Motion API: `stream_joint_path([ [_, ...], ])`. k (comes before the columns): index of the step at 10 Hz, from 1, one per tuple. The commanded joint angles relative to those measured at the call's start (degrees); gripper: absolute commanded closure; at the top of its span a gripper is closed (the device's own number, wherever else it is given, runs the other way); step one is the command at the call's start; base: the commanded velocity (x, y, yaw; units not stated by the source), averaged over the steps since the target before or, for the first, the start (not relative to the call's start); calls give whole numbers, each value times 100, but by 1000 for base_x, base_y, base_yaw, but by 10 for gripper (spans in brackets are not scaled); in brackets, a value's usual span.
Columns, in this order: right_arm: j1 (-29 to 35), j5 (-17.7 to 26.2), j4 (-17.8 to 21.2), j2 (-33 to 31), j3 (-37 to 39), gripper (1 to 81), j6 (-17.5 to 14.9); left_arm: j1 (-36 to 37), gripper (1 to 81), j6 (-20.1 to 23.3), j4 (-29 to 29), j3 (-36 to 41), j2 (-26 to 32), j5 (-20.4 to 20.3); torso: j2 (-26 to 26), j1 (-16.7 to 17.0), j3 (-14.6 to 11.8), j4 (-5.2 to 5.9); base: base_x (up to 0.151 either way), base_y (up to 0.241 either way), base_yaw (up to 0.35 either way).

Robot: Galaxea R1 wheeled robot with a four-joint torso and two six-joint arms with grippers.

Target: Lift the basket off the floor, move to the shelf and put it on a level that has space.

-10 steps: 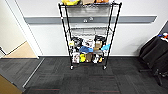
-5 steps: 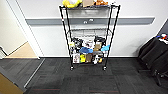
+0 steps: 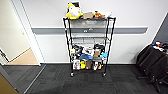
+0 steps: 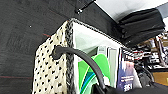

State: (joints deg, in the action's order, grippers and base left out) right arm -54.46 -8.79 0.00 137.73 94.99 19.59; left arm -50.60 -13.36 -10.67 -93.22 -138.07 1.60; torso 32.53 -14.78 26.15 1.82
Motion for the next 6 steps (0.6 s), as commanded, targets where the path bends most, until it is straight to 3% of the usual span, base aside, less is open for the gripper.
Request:
stream_joint_path([
  [1,571,-131,-79,-111,-561,811,62,679,811,0,-102,559,95,86,-569,367,-240,0,0,0,0],
  [2,554,-236,-79,-172,-667,811,62,679,811,9,-93,708,182,86,-765,498,-129,0,0,0,0],
  [6,536,-316,-79,-234,-808,811,36,591,811,18,-93,832,288,25,-1450,951,-221,0,0,0,0],
])
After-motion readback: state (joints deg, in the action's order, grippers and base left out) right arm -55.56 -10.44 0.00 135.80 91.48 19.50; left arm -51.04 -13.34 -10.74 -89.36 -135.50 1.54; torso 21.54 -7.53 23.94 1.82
